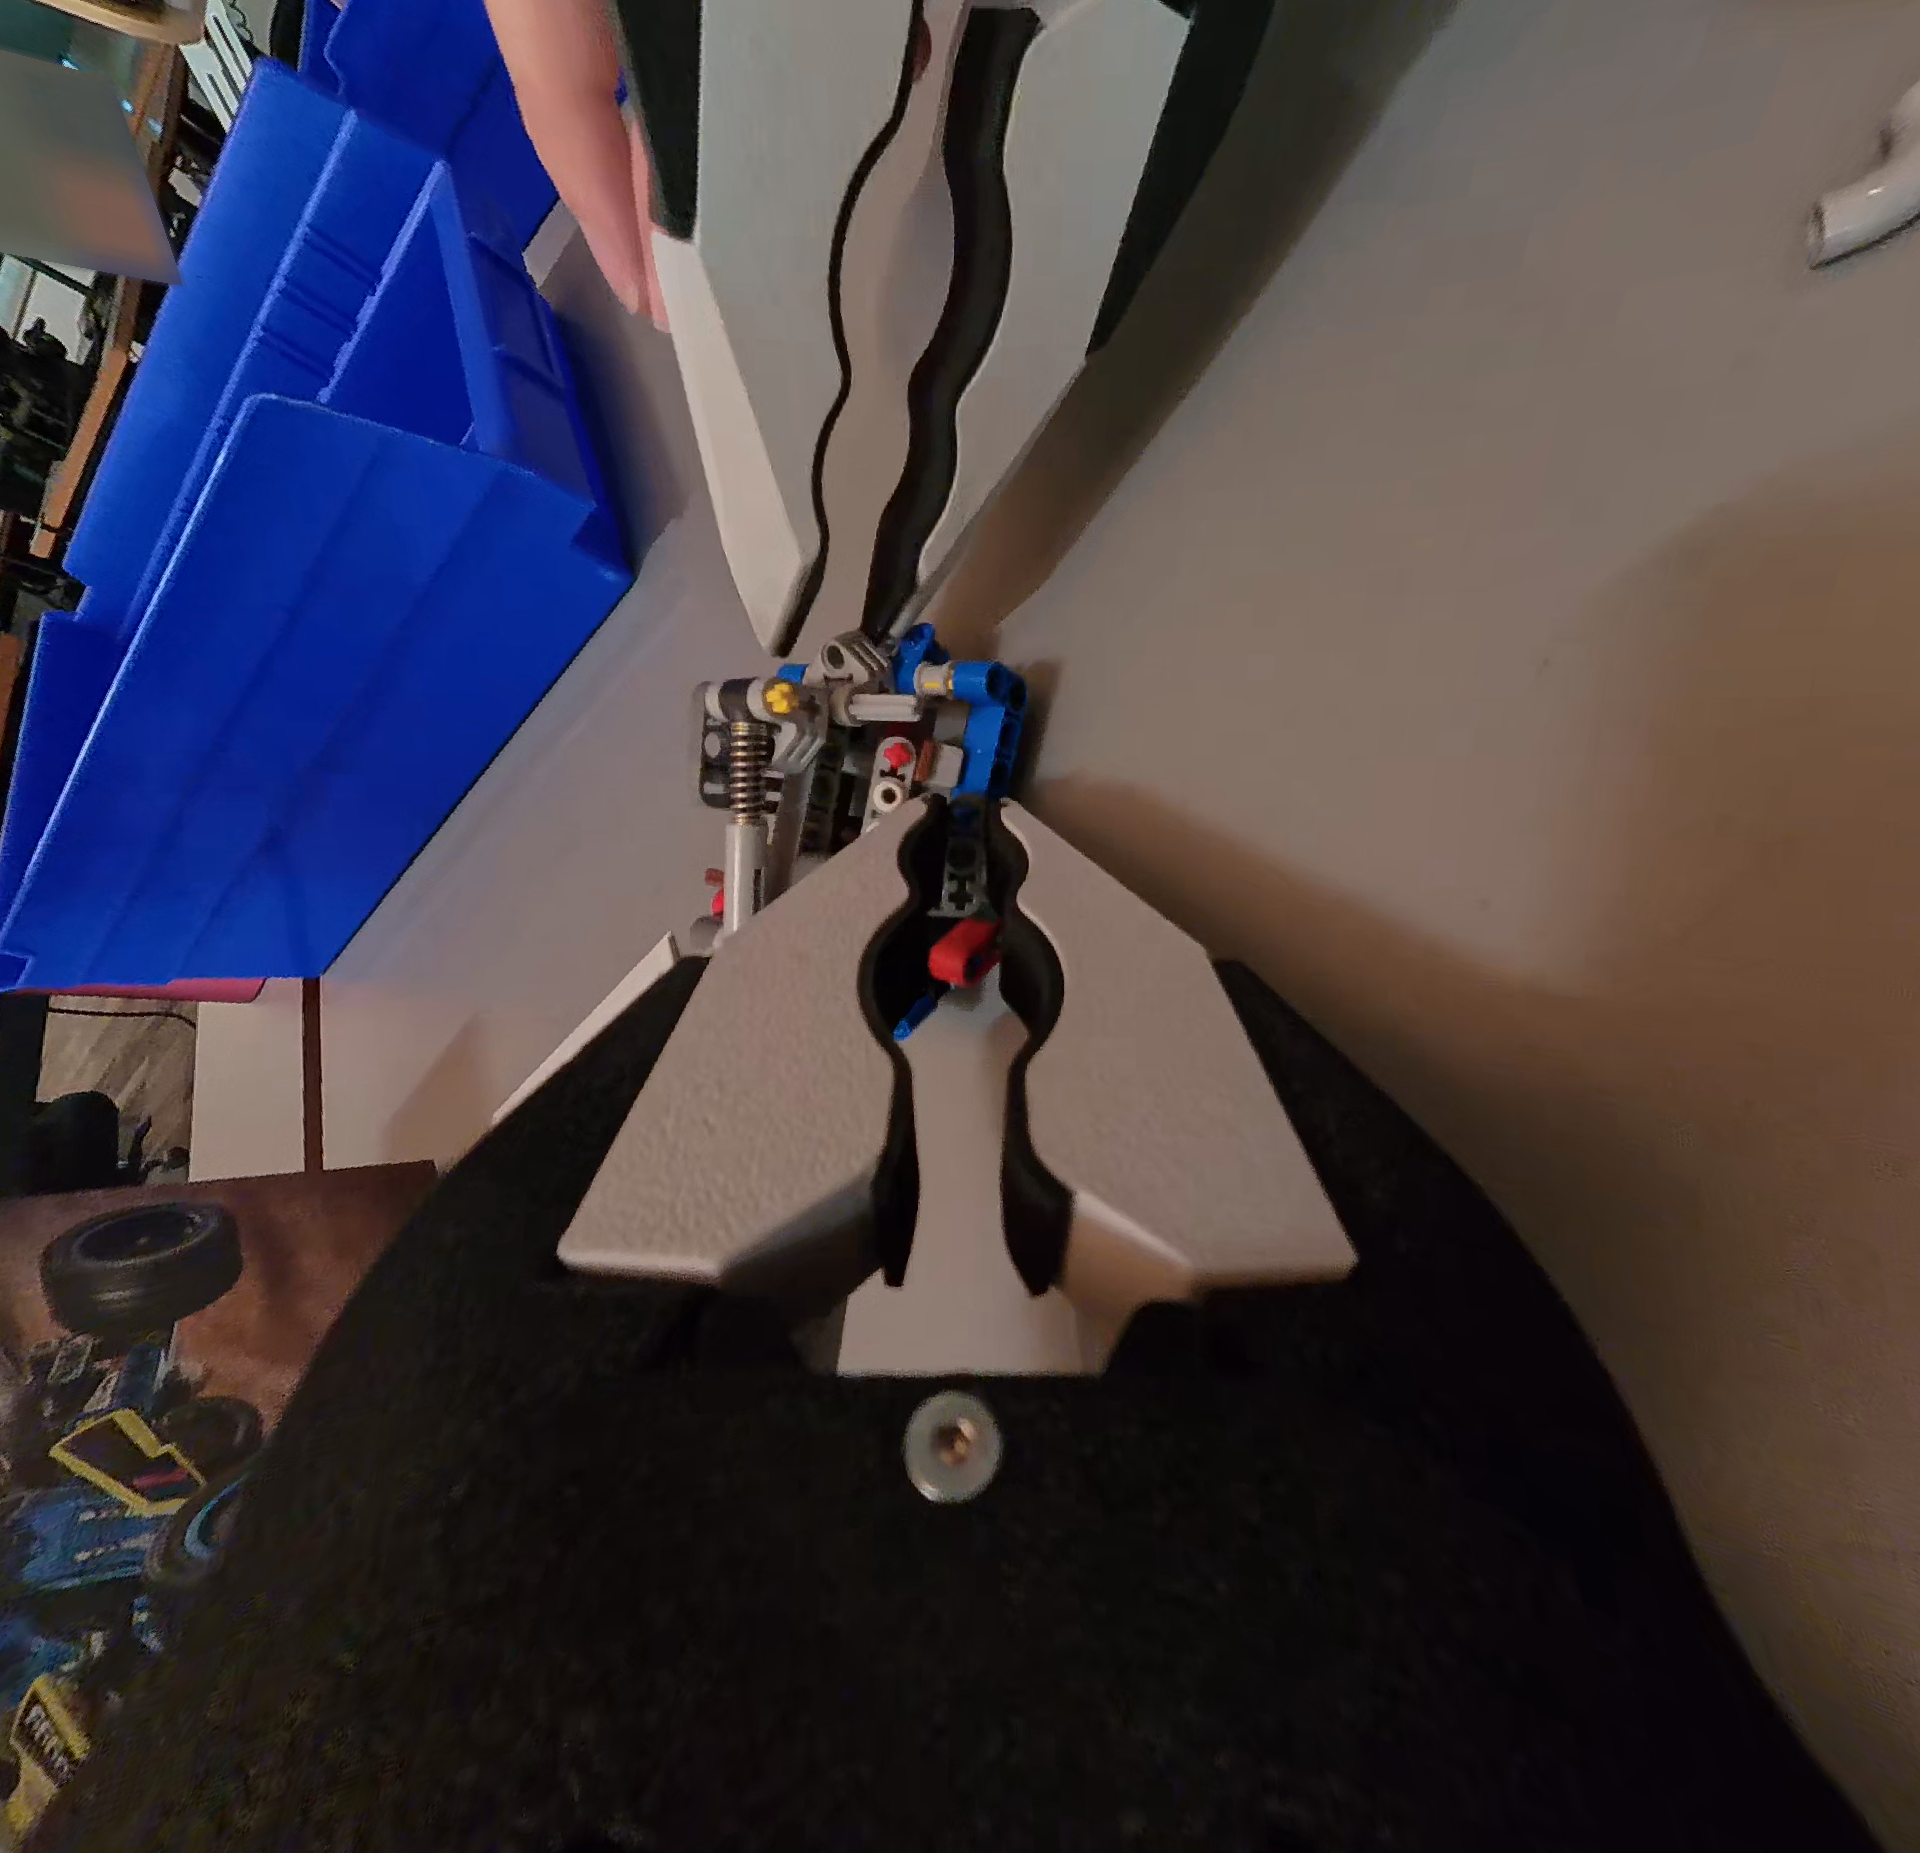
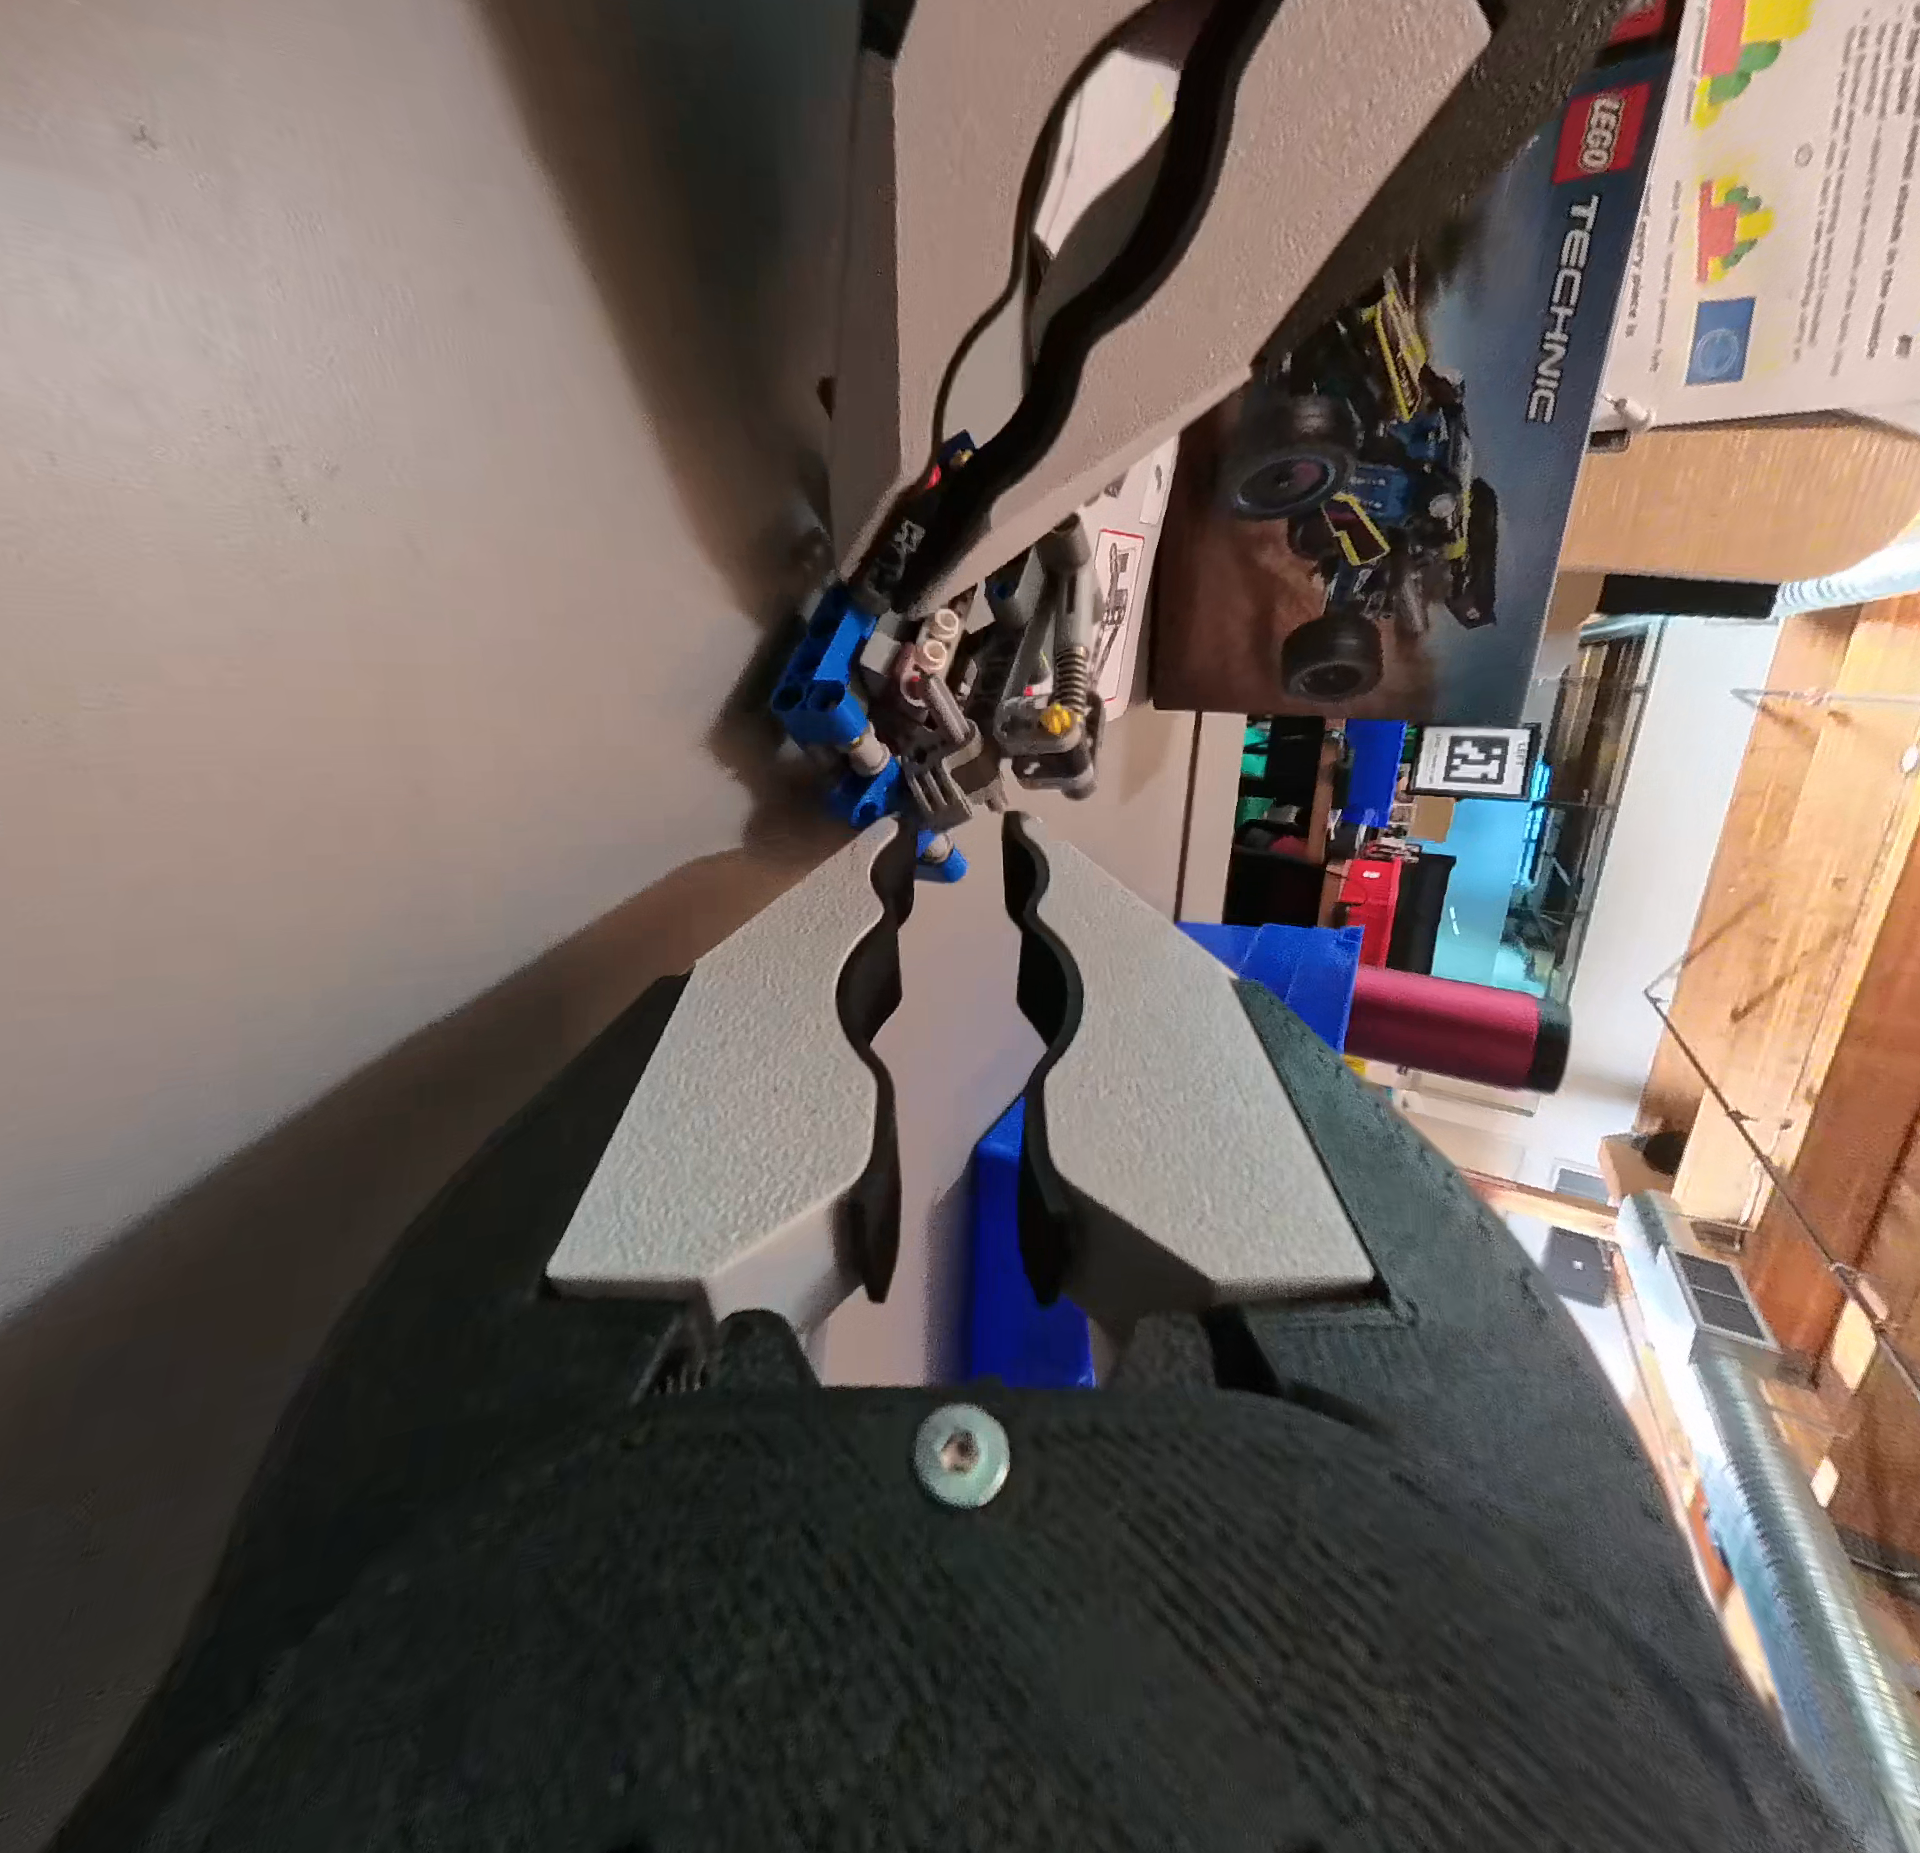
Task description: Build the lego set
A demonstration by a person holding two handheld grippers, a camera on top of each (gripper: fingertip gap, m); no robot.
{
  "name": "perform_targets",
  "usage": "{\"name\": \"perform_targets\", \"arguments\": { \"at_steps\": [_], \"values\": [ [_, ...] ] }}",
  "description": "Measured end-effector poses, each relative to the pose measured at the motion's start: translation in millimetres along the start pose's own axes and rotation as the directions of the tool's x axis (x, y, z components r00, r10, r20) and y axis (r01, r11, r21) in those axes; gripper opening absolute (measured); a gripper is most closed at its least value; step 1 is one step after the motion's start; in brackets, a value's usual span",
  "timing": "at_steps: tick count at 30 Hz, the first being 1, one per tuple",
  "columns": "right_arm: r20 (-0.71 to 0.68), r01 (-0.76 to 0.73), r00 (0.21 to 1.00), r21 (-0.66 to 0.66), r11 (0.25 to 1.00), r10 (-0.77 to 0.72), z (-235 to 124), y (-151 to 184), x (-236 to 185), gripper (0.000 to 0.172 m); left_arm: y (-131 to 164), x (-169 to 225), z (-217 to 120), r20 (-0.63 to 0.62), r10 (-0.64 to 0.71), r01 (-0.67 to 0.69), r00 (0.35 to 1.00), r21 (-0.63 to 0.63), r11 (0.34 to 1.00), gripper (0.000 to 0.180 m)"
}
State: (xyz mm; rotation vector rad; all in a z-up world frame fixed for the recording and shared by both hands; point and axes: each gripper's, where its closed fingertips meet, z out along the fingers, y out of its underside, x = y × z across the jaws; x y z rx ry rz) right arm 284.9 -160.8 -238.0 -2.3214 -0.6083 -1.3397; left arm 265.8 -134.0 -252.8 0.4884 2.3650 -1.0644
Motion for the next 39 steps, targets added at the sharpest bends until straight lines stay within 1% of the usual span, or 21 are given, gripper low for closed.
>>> {"name": "perform_targets", "arguments": {
  "at_steps": [5,7,12,16,20,25,29,34,39],
  "values": [
    [0.005,0.015,1.0,-0.005,1.0,-0.015,1,-2,-1,0.011,3,-1,0,0.004,-0.001,0.001,1.0,-0.005,1.0,0.003],
    [0.004,0.021,1.0,-0.004,1.0,-0.021,2,-5,-2,0.007,3,-1,0,0.006,0.003,-0.003,1.0,-0.007,1.0,0.003],
    [0.022,0.022,1.0,0.001,1.0,-0.022,1,-15,-3,0.005,2,-2,-3,0.027,0.011,-0.011,1.0,-0.015,1.0,0.003],
    [0.062,0.004,0.998,-0.012,1.0,-0.004,-5,-24,-8,0.005,-1,6,-10,0.063,0.055,-0.054,0.997,-0.023,0.998,0.003],
    [0.101,-0.066,0.993,0.001,0.998,0.066,-16,-33,-15,0.005,-3,19,-11,0.12,0.134,-0.133,0.984,-0.019,0.991,0.003],
    [0.139,-0.2,0.971,0.019,0.98,0.196,-31,-39,-24,0.005,-13,23,-14,0.221,0.247,-0.25,0.944,-0.012,0.968,0.003],
    [0.188,-0.315,0.935,0.044,0.948,0.302,-41,-43,-30,0.005,-24,30,-17,0.231,0.236,-0.252,0.944,0.043,0.967,0.004],
    [0.22,-0.485,0.862,0.095,0.87,0.456,-44,-45,-29,0.004,-25,32,-16,0.225,0.227,-0.247,0.947,0.062,0.967,0.003],
    [0.246,-0.584,0.802,0.134,0.801,0.544,-42,-45,-22,0.004,-25,32,-16,0.212,0.201,-0.223,0.956,0.084,0.971,0.003]
  ]
}}
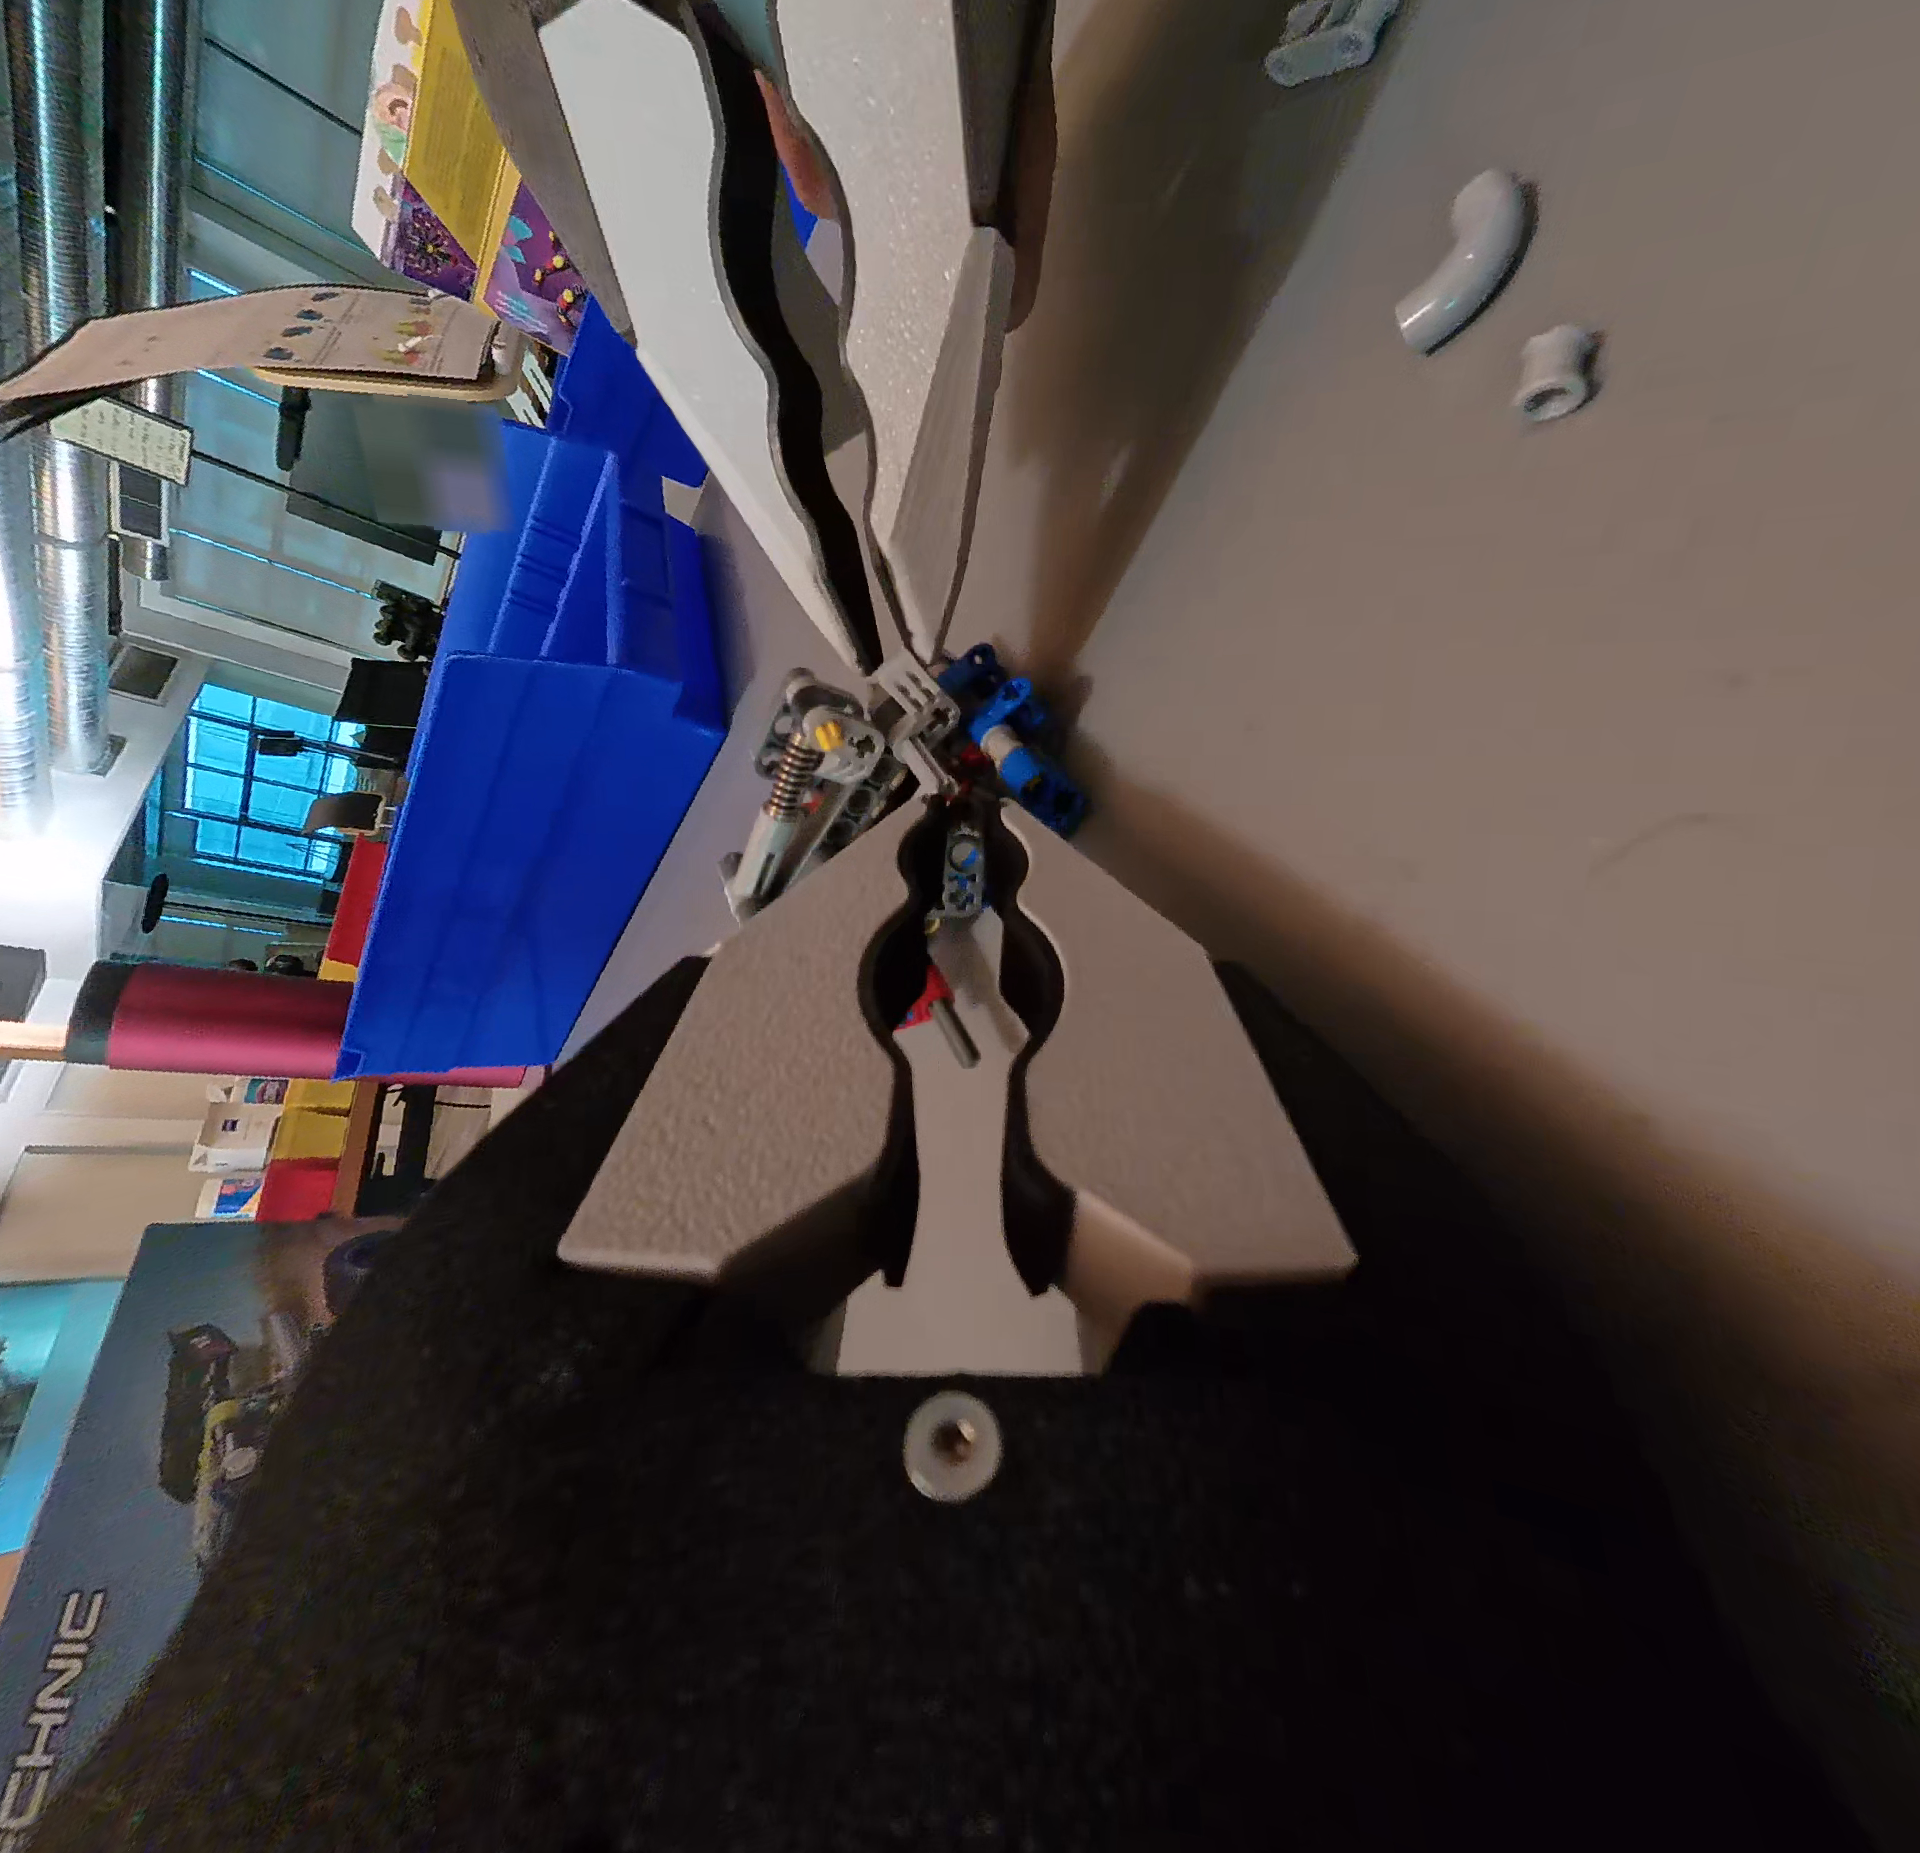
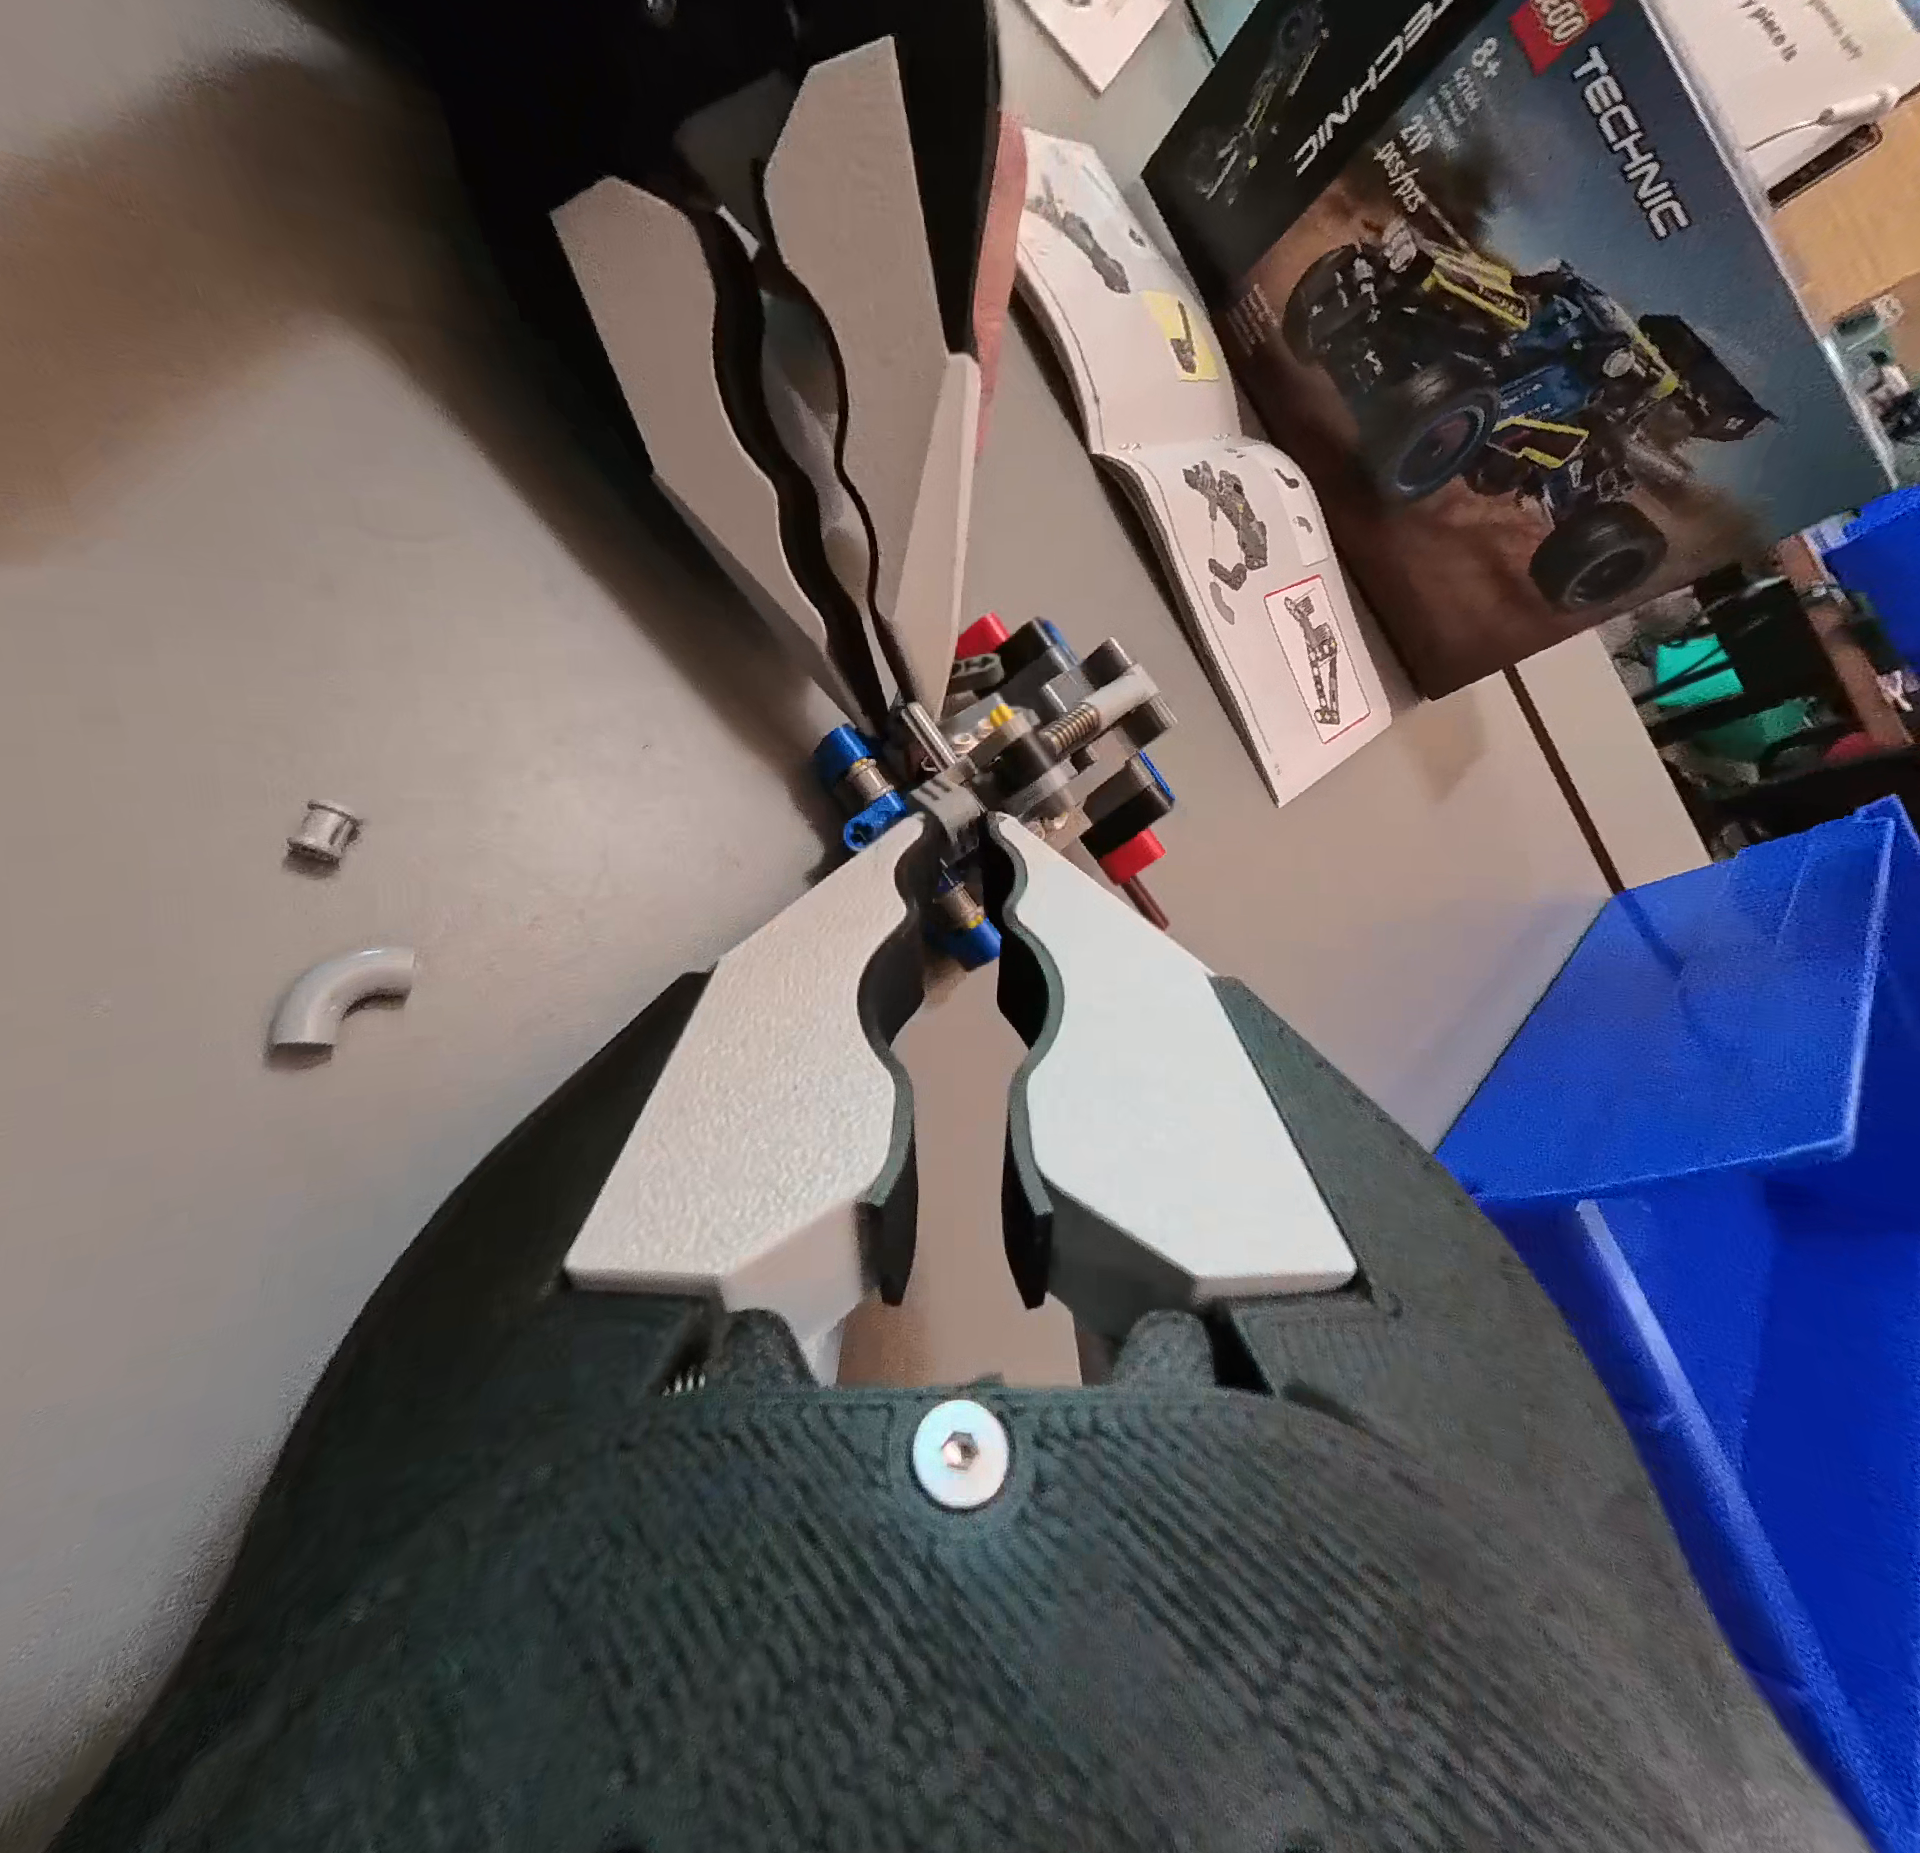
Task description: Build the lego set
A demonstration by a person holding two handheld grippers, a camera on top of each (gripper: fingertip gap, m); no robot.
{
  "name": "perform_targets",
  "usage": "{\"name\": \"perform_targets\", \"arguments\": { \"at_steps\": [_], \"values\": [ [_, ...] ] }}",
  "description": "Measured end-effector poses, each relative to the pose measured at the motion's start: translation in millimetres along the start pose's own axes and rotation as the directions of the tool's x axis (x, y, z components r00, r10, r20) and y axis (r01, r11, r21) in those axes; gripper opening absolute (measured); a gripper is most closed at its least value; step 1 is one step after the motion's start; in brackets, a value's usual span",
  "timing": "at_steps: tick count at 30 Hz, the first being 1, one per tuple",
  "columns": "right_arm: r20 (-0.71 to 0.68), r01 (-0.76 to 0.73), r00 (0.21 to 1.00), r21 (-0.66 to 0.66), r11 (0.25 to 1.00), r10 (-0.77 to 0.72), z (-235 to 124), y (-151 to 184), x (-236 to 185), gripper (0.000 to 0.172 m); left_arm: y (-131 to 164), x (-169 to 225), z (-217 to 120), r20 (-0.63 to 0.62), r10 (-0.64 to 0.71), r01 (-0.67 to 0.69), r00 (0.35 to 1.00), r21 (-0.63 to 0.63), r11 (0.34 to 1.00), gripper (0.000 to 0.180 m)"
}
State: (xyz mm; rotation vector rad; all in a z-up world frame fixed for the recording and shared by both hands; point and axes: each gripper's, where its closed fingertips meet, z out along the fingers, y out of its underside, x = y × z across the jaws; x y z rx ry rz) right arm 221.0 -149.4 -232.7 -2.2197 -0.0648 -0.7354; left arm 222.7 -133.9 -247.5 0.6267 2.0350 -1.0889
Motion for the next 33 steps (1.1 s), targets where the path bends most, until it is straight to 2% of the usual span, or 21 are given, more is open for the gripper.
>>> {"name": "perform_targets", "arguments": {
  "at_steps": [7,20,28,33],
  "values": [
    [-0.013,-0.008,1.0,0.025,1.0,0.008,1,1,2,0.004,0,3,2,-0.015,0.005,-0.005,1.0,-0.002,1.0,0.003],
    [-0.138,0.148,0.979,-0.031,0.989,-0.151,11,5,11,0.018,4,2,3,-0.012,-0.016,0.015,1.0,-0.017,1.0,0.003],
    [-0.254,0.266,0.925,-0.104,0.958,-0.284,7,3,27,0.019,8,2,4,-0.014,-0.017,0.017,1.0,-0.035,0.999,0.003],
    [-0.319,0.232,0.915,-0.084,0.969,-0.247,6,1,39,0.018,9,2,4,-0.015,-0.024,0.024,1.0,-0.041,0.999,0.003]
  ]
}}
